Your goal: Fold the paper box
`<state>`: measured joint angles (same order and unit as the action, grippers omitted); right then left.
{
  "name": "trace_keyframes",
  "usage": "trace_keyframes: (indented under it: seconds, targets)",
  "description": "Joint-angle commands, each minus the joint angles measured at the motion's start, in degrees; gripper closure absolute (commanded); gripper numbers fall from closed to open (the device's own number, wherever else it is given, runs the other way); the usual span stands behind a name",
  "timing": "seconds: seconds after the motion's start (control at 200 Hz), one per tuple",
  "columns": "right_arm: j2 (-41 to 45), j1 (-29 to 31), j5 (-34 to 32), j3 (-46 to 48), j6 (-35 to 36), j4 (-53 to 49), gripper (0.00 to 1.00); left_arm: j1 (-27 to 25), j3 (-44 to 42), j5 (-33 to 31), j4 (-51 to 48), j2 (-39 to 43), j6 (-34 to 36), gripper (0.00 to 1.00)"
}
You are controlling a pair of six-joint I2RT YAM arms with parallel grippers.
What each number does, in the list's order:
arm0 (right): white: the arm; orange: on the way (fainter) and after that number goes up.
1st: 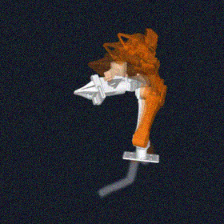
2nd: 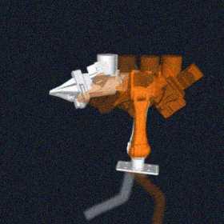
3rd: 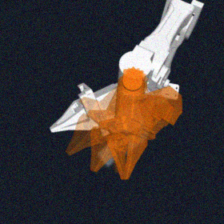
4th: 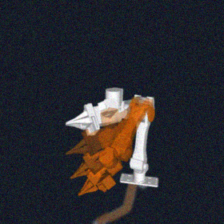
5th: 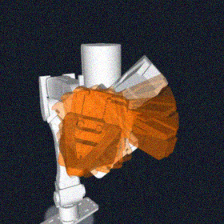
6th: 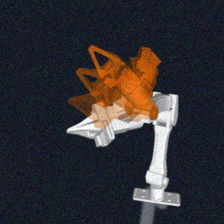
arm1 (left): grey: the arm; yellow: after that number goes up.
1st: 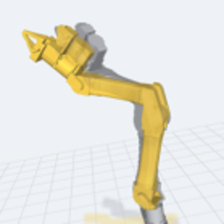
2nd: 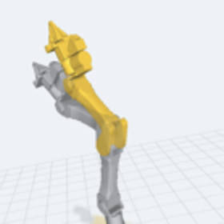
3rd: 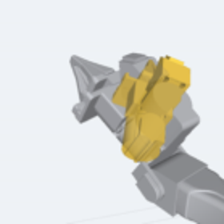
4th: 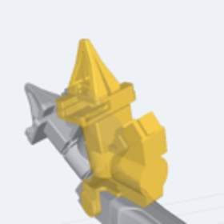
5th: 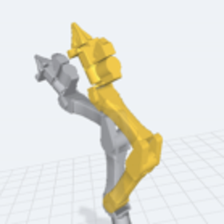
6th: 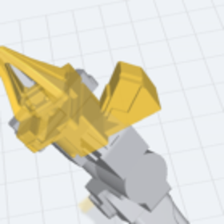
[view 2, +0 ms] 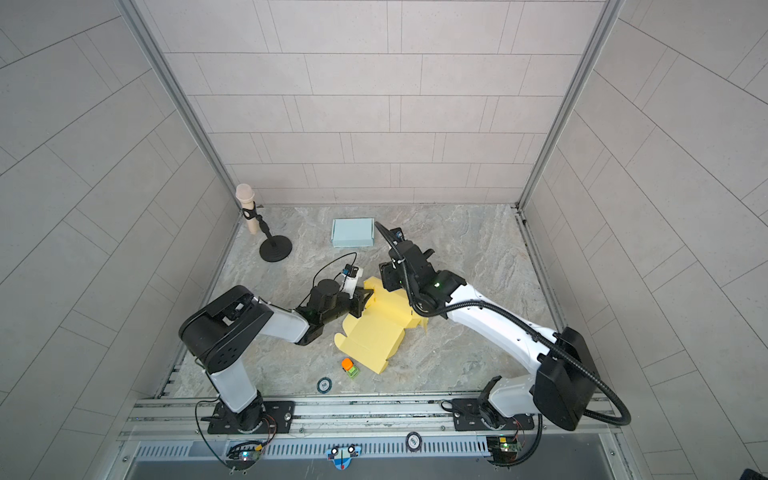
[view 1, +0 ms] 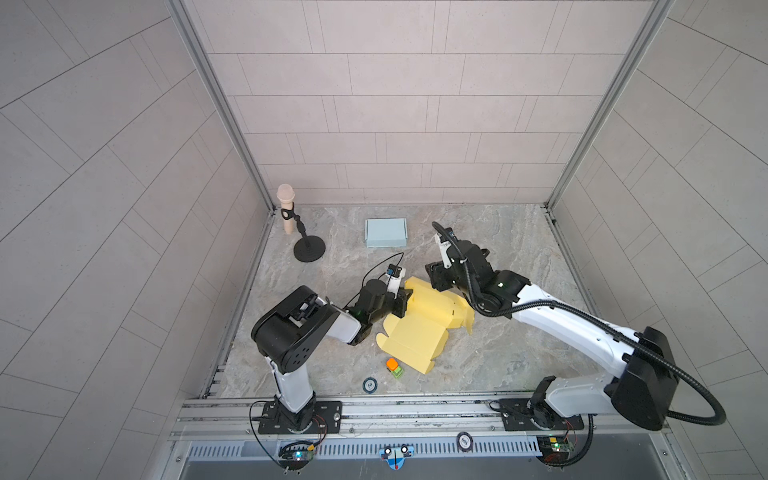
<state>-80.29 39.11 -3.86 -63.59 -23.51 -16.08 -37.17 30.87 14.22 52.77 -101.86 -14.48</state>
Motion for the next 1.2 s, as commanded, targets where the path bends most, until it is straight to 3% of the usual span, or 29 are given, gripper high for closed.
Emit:
trace_keyframes:
  seconds: [0.0, 0.195, 0.426, 0.786, 0.961, 1.196]
  targets:
    - [-4.41, -1.33, 7.52, -2.24, -4.83, -2.09, 0.38, -0.58, 2.1, -0.68, -0.19, 0.37, 1.11, 0.84]
    - [-10.45, -3.83, 15.39, -1.1, -8.22, 3.8, 0.38, -0.89, 4.69, -0.86, -1.75, -0.7, 1.92, 0.84]
    - [-14.4, -5.31, 19.3, 0.46, -9.86, 7.05, 0.41, -0.83, 8.38, -1.2, -4.08, -3.3, 2.92, 0.83]
    - [-15.61, -5.63, 20.82, 2.8, -10.34, 8.21, 0.51, -0.89, 7.46, -4.92, -5.86, -4.13, 3.17, 0.8]
    - [-15.68, -5.63, 20.9, 4.3, -11.03, 9.29, 0.52, -0.89, 5.79, -7.19, -5.79, -3.08, 3.13, 0.73]
    - [-14.91, -4.97, 21.36, 4.48, -11.65, 9.35, 0.53, -0.95, 5.87, -7.52, -5.58, -3.56, 3.32, 0.84]
